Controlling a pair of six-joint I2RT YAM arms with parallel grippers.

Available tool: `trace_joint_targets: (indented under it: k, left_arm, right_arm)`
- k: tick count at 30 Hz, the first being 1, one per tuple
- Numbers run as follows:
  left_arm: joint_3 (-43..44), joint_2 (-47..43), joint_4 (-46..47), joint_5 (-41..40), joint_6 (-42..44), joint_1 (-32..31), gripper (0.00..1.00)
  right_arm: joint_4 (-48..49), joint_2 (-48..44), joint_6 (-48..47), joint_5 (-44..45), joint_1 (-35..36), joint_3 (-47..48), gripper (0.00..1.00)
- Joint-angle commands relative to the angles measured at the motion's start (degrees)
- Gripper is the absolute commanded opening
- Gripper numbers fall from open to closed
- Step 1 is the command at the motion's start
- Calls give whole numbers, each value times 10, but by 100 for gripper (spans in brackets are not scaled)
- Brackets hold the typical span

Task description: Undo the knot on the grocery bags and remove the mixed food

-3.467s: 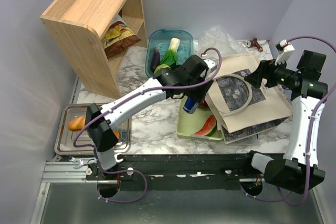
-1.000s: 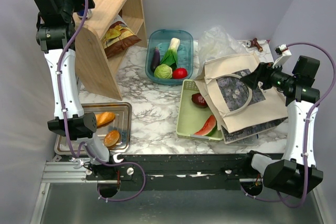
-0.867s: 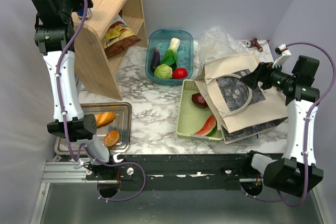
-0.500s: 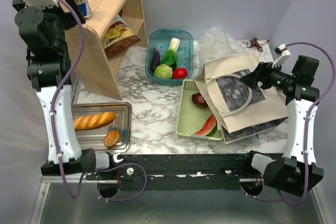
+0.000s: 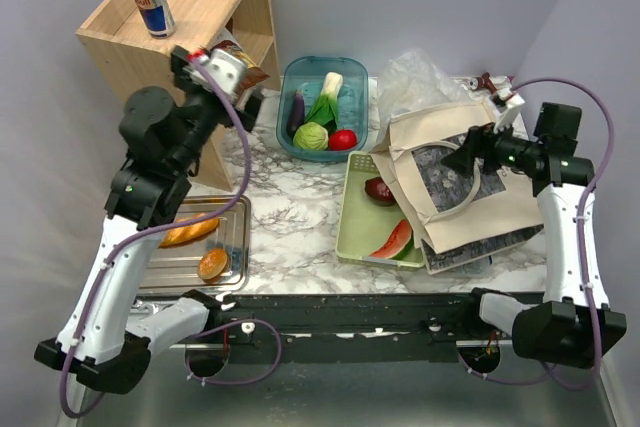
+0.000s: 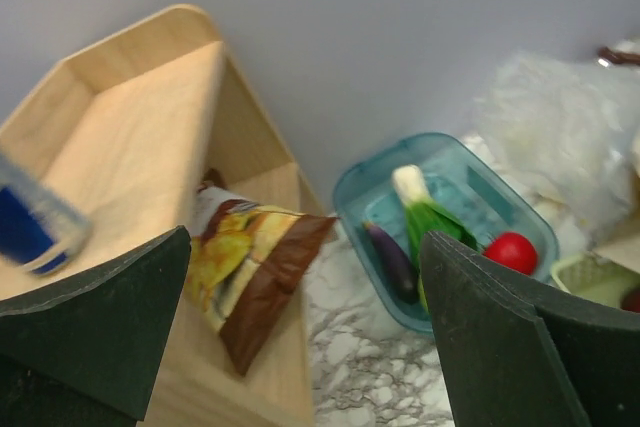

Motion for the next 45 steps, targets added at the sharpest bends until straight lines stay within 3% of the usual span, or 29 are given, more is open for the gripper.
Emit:
trace_joint_targets:
  k: [1,6,10,15,23,28,36,37,39,45]
  left_arm:
    - [-44,5,-14,36,68,-93,99]
    - [-84,57,-22,77,11,-145,99]
    - [-36,156,-62,95,-52,-145,99]
    - [32,236,-118,118,-103,-145,98]
    - [22,239,-107,86,-91,-145,99]
    - [4,227,-107,65,-88,-144,98]
    - [-38,207,-99,33,-62,-141,99]
    - [-39,209,-99,31,-60,-140,98]
    - [-35,216,-105,28,-56,-140,98]
    - [1,240,-122,43,-69,-127,98]
  right_arm:
    - [-33,-20,-73,106,101,-7,84]
    - [-7,-33,-111,219,224,-38,86]
    - [78,5,-34,267,231,-19,86]
    - [177,105,74,327,230,97,88]
    - [248,328,87,441,229,287,95]
    - [232,477,75,431,226,400,97]
    - [189,591,23,474,225,429,100]
    - [176,607,21,477,224,434,98]
    - [154,629,14,461,220,445,82]
    - [187,581,-2,402,213,451,2]
